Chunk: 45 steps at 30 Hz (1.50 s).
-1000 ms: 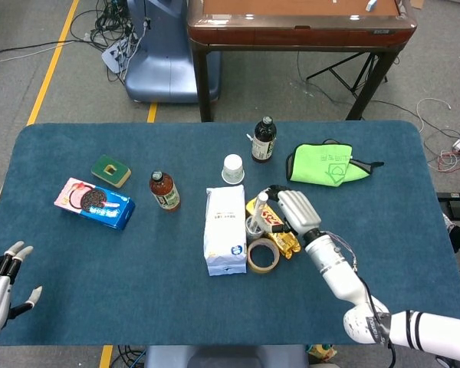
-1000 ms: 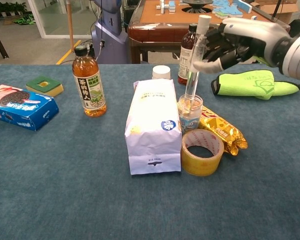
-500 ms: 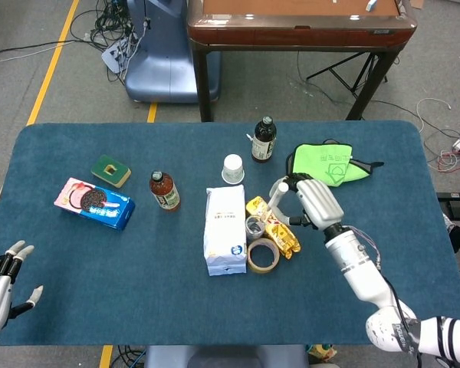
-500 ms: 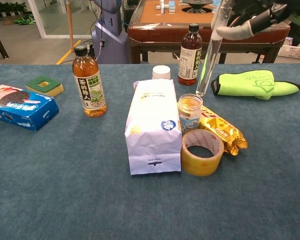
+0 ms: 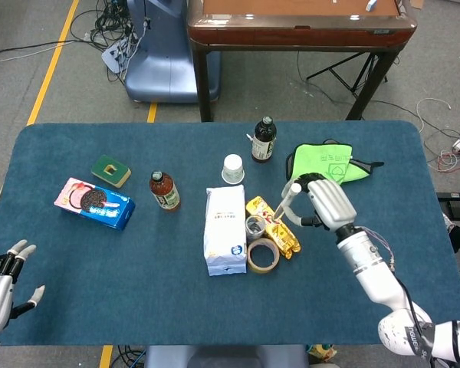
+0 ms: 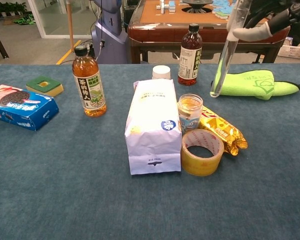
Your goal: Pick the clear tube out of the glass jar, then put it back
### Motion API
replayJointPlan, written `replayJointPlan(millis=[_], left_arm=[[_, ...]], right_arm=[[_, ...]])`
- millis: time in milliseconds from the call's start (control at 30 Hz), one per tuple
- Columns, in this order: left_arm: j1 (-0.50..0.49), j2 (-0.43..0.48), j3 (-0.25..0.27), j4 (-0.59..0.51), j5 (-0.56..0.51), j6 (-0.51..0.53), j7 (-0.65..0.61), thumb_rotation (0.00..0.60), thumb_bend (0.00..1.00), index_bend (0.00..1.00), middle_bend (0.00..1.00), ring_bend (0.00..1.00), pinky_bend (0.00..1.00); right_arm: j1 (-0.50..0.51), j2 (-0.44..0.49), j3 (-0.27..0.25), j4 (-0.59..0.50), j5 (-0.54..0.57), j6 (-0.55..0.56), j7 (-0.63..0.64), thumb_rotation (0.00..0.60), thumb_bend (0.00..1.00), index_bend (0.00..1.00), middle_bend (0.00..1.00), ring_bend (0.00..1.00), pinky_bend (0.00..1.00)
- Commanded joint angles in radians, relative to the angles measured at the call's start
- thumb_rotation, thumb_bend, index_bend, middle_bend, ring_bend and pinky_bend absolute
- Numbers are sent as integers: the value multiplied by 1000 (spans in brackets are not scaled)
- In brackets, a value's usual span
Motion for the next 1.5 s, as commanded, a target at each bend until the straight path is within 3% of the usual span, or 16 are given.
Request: replayJointPlan(millis=[33,167,267,333,600,700,800,967,1100,1233,1400,1500], left_arm=[[-1,-2,-1,-2,1,0,2,600,296,147,86,166,129],[-2,-2,-1,-3,1,-1,5,600,297,147,86,166,129],[0,-2,0,-4,-1,0,5,600,297,147,86,166,129],[1,-1,1,-4,-3,-2,7,600,296,147,86,165,129],[-3,-6,1,-3,-2,-7,9,600,296,147,86,165,129],[-5,-6,1,-3,-4,-11,12,600,297,147,86,166,128],[-6,-6,1,-5,-3,-11,13,600,297,146,86,165,129],[-5,-5,2,-6,-5,-12,16,600,296,147,86,165,129],[-5,-7,2,-6,-5,-13,18,600,297,147,86,165,129],[-7,-8,3,-7,-4,-15,21,600,296,147,86,165,129],[-8,-8,2,-7,-6,-17,21,600,296,147,86,165,129],[-9,-7,3,-7,-8,-19,21,600,296,147,86,165,129]], right_arm=[[-8,-9,-19,5,7,48,-64,600,510,673,467,305,224],[-15,15,13,-36,65,-45,134,600,510,673,469,319,226],[-15,42,18,-26,63,-105,216,600,510,673,473,330,236],[-14,46,7,-4,45,-103,194,600,510,673,476,333,243],[-9,-13,-73,100,-17,37,-143,600,510,676,505,361,297],[-12,-36,-88,122,-12,64,-207,600,510,681,518,373,319],[-20,-42,-75,105,16,47,-139,600,510,681,518,373,318],[-39,-20,-26,62,59,-39,118,600,510,681,518,377,318],[-45,-3,-17,67,53,-101,237,600,510,681,518,380,318],[-45,-12,-38,109,14,-86,201,600,510,681,518,381,318],[-45,-56,-72,167,-34,3,30,600,510,681,518,381,318],[-48,-60,-61,134,1,-19,79,600,510,681,518,383,318]])
